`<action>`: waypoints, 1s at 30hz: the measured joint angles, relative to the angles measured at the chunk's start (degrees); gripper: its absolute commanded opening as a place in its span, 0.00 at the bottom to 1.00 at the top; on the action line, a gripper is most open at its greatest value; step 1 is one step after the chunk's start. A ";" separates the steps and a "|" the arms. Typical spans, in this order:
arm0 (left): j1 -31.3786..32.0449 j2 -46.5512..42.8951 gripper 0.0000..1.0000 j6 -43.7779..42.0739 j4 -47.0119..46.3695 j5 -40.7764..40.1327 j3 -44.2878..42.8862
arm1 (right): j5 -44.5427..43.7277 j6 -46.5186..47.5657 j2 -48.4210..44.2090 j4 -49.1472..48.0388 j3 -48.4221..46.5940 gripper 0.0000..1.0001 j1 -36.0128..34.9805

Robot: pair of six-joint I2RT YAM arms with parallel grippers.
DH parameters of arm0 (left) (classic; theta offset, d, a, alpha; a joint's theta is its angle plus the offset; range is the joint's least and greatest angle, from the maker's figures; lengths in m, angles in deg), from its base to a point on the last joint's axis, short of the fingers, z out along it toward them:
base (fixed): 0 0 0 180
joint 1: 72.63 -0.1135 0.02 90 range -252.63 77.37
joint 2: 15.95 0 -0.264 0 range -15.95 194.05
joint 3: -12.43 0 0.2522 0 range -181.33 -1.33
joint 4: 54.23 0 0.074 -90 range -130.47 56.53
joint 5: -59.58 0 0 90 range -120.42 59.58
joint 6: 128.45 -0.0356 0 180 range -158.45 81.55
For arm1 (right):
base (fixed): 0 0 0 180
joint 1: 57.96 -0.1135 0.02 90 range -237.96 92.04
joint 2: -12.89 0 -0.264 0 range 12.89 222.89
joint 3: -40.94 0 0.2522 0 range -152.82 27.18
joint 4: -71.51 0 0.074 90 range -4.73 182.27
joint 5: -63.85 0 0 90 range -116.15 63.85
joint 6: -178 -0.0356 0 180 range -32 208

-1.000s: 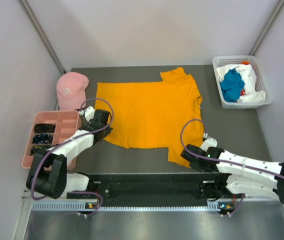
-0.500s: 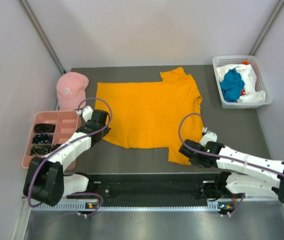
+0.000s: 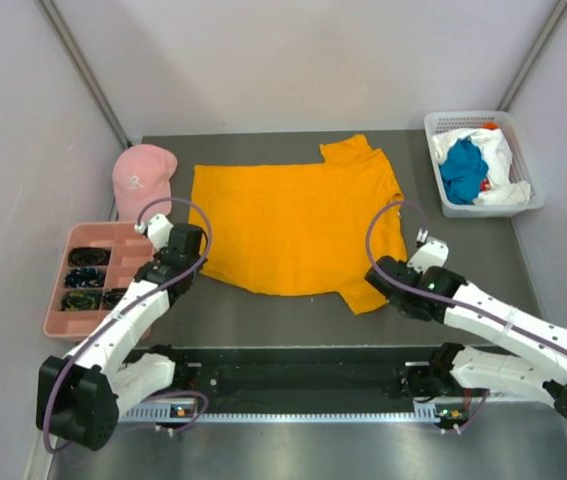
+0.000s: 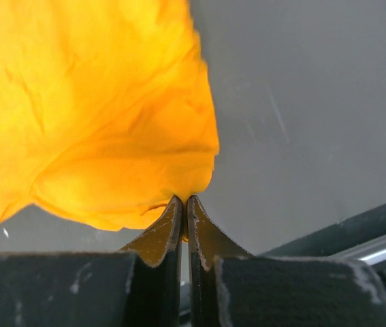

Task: Fold and stack the t-shirts
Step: Grap the side of the flattened tshirt closest away from the robot with both arms, then fold the flattened tshirt in 1/3 of the way

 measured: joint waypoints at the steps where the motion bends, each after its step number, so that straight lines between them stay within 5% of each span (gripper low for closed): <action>1: -0.04 -0.39 0.00 -0.09 0.33 -0.48 0.00 | -0.24 1.53 -0.24 -0.63 -0.02 0.00 1.42; 30: -1.64 5.38 0.00 -3.50 -1.53 -5.57 -5.86 | 4.79 32.35 14.60 -23.04 -13.53 0.00 24.24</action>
